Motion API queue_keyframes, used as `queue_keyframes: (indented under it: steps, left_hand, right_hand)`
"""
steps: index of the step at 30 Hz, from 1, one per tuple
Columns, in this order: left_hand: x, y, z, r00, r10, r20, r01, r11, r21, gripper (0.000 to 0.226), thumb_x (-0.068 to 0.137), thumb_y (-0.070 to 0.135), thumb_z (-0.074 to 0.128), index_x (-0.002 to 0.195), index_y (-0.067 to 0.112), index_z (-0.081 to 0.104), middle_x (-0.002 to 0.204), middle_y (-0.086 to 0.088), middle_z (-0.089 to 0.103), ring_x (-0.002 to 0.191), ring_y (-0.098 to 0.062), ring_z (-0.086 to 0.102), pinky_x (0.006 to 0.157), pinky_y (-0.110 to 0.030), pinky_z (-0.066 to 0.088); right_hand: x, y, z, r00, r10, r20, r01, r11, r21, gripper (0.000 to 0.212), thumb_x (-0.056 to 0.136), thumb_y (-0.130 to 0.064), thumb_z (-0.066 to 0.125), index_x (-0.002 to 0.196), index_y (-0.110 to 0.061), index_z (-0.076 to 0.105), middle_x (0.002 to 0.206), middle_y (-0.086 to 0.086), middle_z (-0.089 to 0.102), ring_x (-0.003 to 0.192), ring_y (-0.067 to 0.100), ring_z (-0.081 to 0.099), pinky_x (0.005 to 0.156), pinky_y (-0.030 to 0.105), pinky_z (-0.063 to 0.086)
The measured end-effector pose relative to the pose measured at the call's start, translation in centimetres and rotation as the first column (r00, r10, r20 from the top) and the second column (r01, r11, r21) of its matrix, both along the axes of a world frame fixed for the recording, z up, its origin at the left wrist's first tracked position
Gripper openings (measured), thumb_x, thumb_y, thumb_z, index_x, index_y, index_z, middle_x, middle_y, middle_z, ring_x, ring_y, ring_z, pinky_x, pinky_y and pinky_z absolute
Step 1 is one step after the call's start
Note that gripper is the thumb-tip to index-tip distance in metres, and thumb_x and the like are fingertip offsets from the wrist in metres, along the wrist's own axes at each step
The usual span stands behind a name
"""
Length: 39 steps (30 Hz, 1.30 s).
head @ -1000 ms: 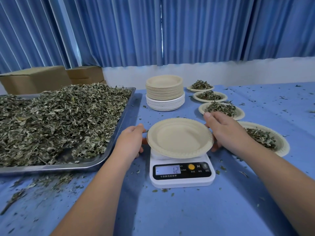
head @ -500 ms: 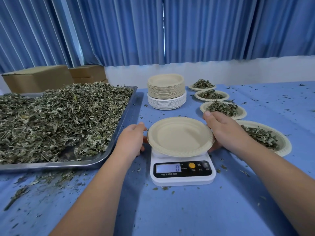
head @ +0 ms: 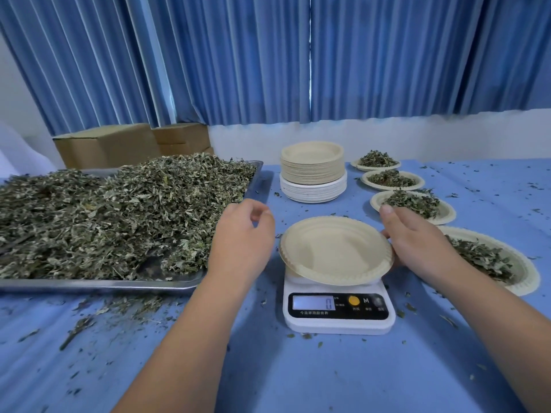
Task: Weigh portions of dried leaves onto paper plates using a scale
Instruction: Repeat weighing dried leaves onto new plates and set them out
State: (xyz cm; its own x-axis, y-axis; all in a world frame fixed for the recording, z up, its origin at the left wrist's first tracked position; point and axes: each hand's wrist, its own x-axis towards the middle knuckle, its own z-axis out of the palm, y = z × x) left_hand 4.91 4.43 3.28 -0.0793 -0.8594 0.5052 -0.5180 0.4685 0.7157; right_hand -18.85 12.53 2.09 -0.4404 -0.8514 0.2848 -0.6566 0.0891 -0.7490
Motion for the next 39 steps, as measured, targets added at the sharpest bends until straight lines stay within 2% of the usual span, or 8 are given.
queue_keyframes:
  steps: [4,8,13,17,24,30,34,39]
  left_hand:
    - [3.7,-3.1,0.9,0.953,0.169,0.250,-0.175,0.985,0.001,0.019,0.094,0.035,0.046,0.100,0.027,0.062,0.111,-0.001,0.054,0.103,-0.022,0.054,0.087,-0.036,0.042]
    - [6.5,-5.6,0.4,0.775,-0.082,0.626,-0.110,0.959,0.262,0.055,0.098,0.060,0.023,0.142,0.033,0.042,0.151,-0.003,0.033,0.138,-0.025,0.034,0.112,-0.049,0.026]
    - [8.2,-5.4,0.3,0.741,-0.170,0.650,-0.117,0.920,0.374,0.076,0.088,0.073,0.015,0.121,0.022,0.061,0.125,-0.005,0.062,0.112,-0.022,0.057,0.088,-0.030,0.038]
    - [9.3,-4.9,0.9,0.820,-0.067,0.569,-0.098,0.962,0.254,0.090,0.077,0.080,0.013,0.137,0.027,0.054,0.141,-0.004,0.053,0.127,-0.025,0.050,0.105,-0.038,0.036]
    - [9.7,-3.4,0.4,0.801,-0.284,0.528,-0.045,0.850,0.525,0.093,0.069,0.085,0.013,0.146,0.040,0.038,0.155,0.009,0.033,0.142,-0.020,0.031,0.114,-0.039,0.020]
    - [9.9,-1.9,-0.2,0.713,-0.263,0.650,0.018,0.933,0.358,0.063,0.094,0.062,0.032,0.143,0.025,0.045,0.145,0.003,0.049,0.130,-0.018,0.046,0.102,-0.028,0.032]
    - [9.9,-0.8,-0.3,0.708,-0.243,0.663,0.061,0.956,0.286,0.044,0.098,0.055,0.033,0.109,0.024,0.062,0.102,0.002,0.065,0.091,-0.013,0.059,0.082,-0.033,0.046]
    - [10.4,-0.7,-0.5,0.745,-0.206,0.635,0.048,0.965,0.256,0.042,0.093,0.058,0.044,0.078,0.020,0.054,0.064,0.004,0.052,0.054,-0.010,0.045,0.053,-0.029,0.031]
  right_hand:
    - [-0.2,-0.2,0.0,0.999,0.026,-0.022,-0.025,0.999,0.029,0.045,0.097,-0.056,0.028,0.091,-0.020,0.053,0.093,-0.001,0.061,0.088,0.018,0.056,0.068,0.034,0.038]
    - [-0.4,-0.5,-0.2,0.998,0.051,-0.032,-0.050,0.997,0.053,0.042,0.097,-0.057,0.027,0.102,-0.022,0.052,0.091,-0.008,0.054,0.090,0.017,0.052,0.068,0.033,0.033]
    - [-0.6,-0.5,-0.3,0.997,0.076,-0.013,-0.076,0.997,0.026,0.041,0.097,-0.058,0.028,0.094,-0.024,0.052,0.089,-0.008,0.055,0.085,0.013,0.052,0.066,0.030,0.034]
    - [-0.6,-0.5,-0.3,0.997,0.081,-0.006,-0.081,0.997,0.020,0.043,0.097,-0.056,0.029,0.097,-0.021,0.054,0.092,-0.007,0.057,0.092,0.017,0.053,0.074,0.034,0.035]
    - [-0.6,-0.5,-0.4,0.996,0.090,-0.005,-0.090,0.995,0.034,0.040,0.097,-0.056,0.029,0.091,-0.023,0.051,0.087,-0.007,0.053,0.094,0.021,0.052,0.076,0.035,0.034]
    - [-0.7,-0.6,-0.4,0.996,0.086,-0.015,-0.086,0.995,0.047,0.044,0.096,-0.058,0.028,0.101,-0.023,0.053,0.101,-0.001,0.056,0.100,0.021,0.052,0.079,0.035,0.034]
    - [-0.5,-0.5,-0.4,0.996,0.082,-0.022,-0.081,0.995,0.051,0.044,0.096,-0.059,0.028,0.105,-0.024,0.053,0.105,-0.001,0.057,0.102,0.021,0.052,0.080,0.035,0.034]
    - [-0.5,-0.4,-0.4,0.996,0.088,-0.009,-0.087,0.995,0.042,0.044,0.097,-0.057,0.029,0.106,-0.022,0.054,0.103,-0.002,0.057,0.099,0.020,0.052,0.079,0.035,0.034]
